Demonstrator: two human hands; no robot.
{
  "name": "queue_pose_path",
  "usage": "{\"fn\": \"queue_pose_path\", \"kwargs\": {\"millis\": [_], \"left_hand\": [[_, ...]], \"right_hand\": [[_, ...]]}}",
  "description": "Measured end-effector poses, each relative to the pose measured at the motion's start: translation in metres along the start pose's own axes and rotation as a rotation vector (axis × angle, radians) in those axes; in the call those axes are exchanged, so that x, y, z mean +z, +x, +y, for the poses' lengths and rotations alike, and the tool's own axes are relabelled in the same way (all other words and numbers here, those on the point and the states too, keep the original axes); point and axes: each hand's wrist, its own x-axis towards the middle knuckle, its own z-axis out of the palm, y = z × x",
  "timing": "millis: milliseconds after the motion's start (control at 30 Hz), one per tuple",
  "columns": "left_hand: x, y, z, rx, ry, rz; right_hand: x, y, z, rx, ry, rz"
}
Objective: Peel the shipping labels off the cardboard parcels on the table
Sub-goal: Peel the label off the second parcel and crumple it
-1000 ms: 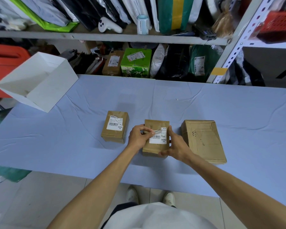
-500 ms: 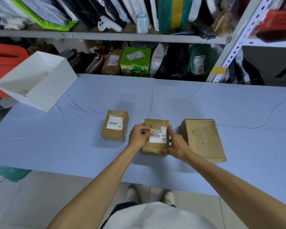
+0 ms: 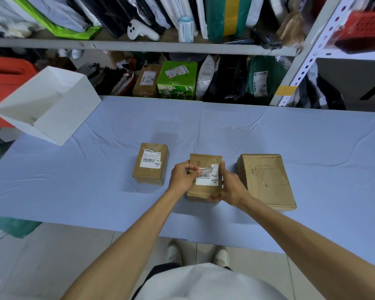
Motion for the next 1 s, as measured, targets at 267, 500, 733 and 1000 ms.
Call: {"fn": "queue_pose_path", "kwargs": {"millis": [267, 500, 733, 1000], "left_hand": [[0.0, -0.002, 0.002, -0.001, -0.029, -0.034], [-0.001, -0.002, 0.003, -0.018, -0.06, -0.04], [0.0, -0.001, 0.004, -0.032, -0.082, -0.046], [0.0, -0.002, 0.003, -0.036, -0.154, -0.048]], "right_hand": [[-0.001, -0.003, -0.004, -0.015, -0.139, 0.016], [0.0, -0.003, -0.004, -0.004, -0.114, 0.026], [-0.004, -0.011, -0.014, 0.038, -0.068, 0.029], [-0.002, -0.017, -0.022, 0.032, 0.15, -0.002]]}}
